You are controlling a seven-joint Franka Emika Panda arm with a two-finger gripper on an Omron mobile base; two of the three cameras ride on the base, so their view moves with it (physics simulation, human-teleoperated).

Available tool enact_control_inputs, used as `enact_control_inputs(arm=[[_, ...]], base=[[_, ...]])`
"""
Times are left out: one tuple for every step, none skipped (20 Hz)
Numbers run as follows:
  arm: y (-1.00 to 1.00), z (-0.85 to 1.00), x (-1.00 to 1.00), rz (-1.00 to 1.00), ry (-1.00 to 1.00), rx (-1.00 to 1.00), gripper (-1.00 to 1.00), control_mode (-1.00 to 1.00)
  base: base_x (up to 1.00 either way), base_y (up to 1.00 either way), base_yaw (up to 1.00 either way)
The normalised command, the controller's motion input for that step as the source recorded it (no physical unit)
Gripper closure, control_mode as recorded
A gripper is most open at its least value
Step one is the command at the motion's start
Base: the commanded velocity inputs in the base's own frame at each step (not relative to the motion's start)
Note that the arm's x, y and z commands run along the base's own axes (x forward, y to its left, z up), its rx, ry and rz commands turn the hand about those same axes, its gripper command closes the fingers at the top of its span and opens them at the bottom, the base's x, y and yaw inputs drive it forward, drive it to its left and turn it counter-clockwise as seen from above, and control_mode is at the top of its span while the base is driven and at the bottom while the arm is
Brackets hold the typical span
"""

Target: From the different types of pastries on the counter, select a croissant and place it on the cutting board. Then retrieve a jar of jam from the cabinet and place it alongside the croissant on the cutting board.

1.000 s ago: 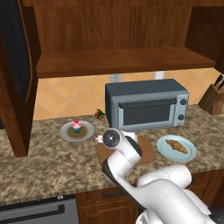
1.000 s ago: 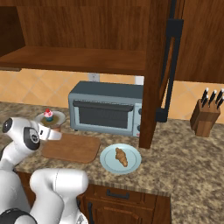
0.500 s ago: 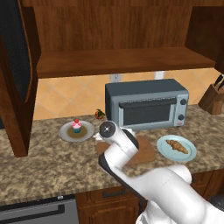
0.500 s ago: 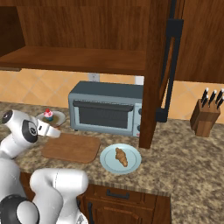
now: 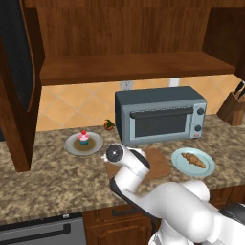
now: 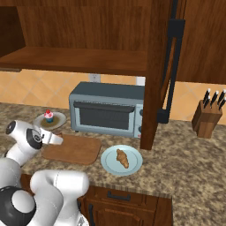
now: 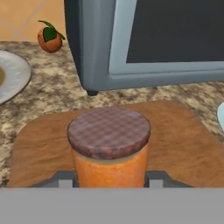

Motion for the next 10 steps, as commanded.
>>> enact_control_inputs(arm=[[0.00,-0.16,0.17,0.03,-0.04,0.00,1.00,-1.00],[0.00,-0.09,0.16,0.02,-0.01,0.00,1.00,-1.00],[0.00,0.00,0.12,0.02,0.00,0.00,1.00,-1.00],[0.00,0.00,0.07,0.00,0.00,0.00,1.00,-1.00],[0.00,0.00,0.04,0.00,0.00,0.00,1.00,-1.00],[0.00,-0.05,0.01,0.00,0.01,0.00,1.00,-1.00],[0.00,-0.15,0.00,0.00,0.07,0.02,1.00,-1.00],[0.00,-0.16,0.00,0.00,0.08,0.02,1.00,-1.00],[0.00,-0.08,0.00,0.00,0.12,0.04,1.00,-1.00],[0.09,-0.01,0.00,0.00,0.22,0.01,1.00,-1.00]], base=[[0.00,0.00,0.00],[0.00,0.00,0.00],[0.00,0.00,0.00],[0.00,0.00,0.00],[0.00,0.00,0.00],[0.00,0.00,0.00],[0.00,0.00,0.00],[0.00,0.00,0.00],[0.00,0.00,0.00],[0.00,0.00,0.00]])
